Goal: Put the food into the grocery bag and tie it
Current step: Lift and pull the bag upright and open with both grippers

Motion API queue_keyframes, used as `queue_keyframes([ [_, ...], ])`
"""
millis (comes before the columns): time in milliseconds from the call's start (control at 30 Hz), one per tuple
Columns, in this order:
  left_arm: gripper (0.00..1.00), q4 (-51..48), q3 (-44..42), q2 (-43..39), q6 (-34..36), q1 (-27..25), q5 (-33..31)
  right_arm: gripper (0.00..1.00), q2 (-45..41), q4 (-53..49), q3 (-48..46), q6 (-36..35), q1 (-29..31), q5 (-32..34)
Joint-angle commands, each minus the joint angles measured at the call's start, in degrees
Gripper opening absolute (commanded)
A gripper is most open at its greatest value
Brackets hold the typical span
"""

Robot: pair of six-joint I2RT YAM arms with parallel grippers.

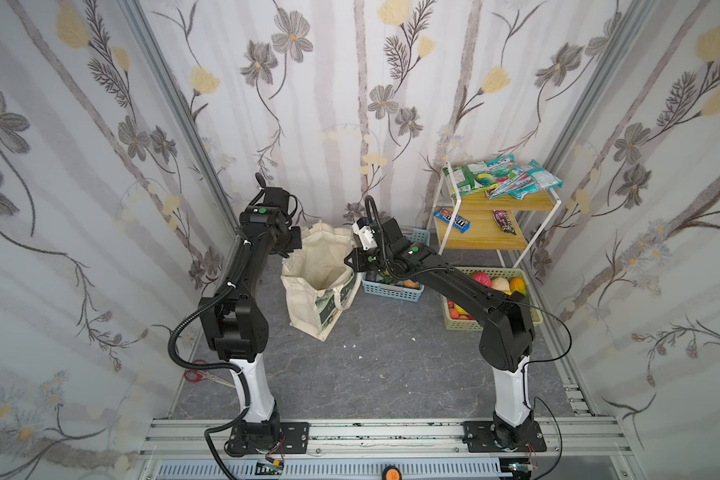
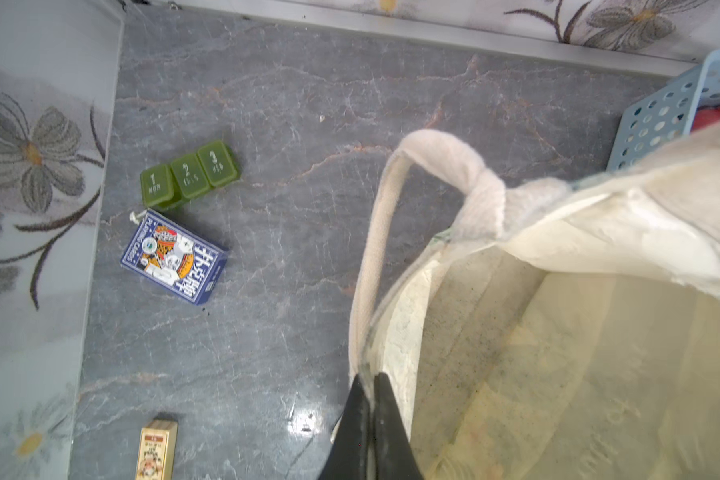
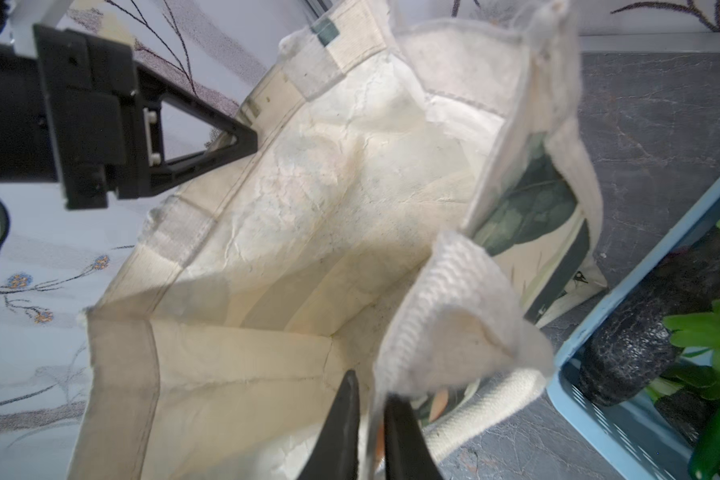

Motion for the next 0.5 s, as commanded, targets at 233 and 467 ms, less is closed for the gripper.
queue_keyframes([
  [233,0.04,7.45,-20.83,-18.57,-12.36,-4.26,4.40,0.15,-0.71,-1.38,0.49,-3.48,-2.26,-1.91],
  [467,0.11,7.53,-26.49,-25.64,-17.35,-9.22,1.90,0.15,-1.46,-3.99,0.33,-6.62,-2.54,-2.45],
])
